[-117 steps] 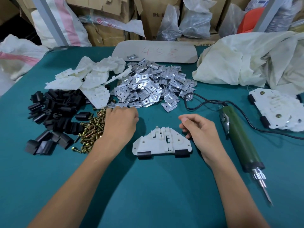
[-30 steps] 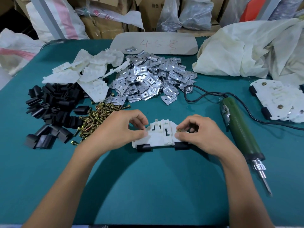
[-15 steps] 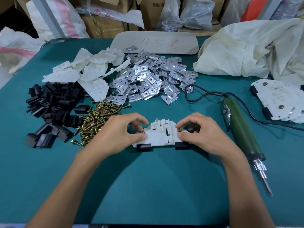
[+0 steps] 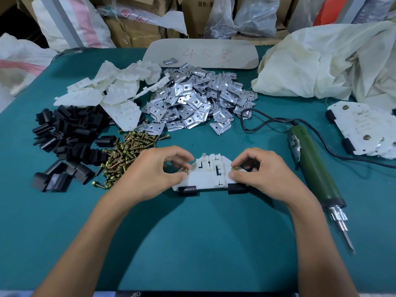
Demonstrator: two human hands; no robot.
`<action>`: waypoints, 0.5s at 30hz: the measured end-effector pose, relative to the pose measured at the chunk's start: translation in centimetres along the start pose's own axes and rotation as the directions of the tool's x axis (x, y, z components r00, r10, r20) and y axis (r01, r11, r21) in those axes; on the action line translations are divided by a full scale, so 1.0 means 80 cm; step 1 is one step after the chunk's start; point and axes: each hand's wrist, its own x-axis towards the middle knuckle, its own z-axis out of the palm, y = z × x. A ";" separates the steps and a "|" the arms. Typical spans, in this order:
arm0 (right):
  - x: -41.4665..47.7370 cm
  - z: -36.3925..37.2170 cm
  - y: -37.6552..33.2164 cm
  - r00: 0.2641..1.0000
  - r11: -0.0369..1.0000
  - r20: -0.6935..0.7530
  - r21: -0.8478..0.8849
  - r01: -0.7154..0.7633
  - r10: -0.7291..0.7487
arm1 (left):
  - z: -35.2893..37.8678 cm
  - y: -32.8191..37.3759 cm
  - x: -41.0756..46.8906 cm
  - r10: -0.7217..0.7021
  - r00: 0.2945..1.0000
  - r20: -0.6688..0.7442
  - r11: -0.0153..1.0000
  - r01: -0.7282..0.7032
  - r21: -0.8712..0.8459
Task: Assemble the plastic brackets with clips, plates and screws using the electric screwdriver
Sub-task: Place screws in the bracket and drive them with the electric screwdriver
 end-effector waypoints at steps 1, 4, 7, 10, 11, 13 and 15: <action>0.000 -0.001 0.000 1.000 1.000 0.010 -0.003 0.008 -0.008 | -0.002 0.001 0.000 0.002 0.999 0.034 1.000 -0.002 -0.001; -0.001 -0.002 0.001 0.999 1.000 0.022 0.004 0.029 -0.029 | -0.003 0.004 0.000 0.002 0.996 0.086 1.000 -0.002 -0.002; 0.002 0.000 0.003 1.000 1.000 -0.002 0.015 0.006 -0.006 | 0.000 0.002 0.001 -0.013 1.000 0.014 1.000 0.013 0.002; 0.002 0.001 0.006 1.000 1.000 -0.005 -0.023 0.008 -0.008 | 0.005 0.000 0.001 -0.019 0.999 -0.033 1.000 0.019 0.002; 0.002 0.000 0.006 1.000 0.999 0.002 -0.035 0.022 -0.022 | 0.006 -0.001 0.001 -0.016 0.999 -0.036 1.000 0.015 -0.005; 0.002 -0.001 0.007 0.999 0.998 0.011 -0.032 0.049 -0.048 | 0.007 -0.001 0.001 -0.007 1.000 -0.028 1.000 0.007 -0.017; 0.003 0.000 0.008 0.999 0.998 -0.002 -0.022 0.051 -0.051 | 0.004 0.000 0.002 -0.010 1.000 0.005 1.000 0.010 -0.013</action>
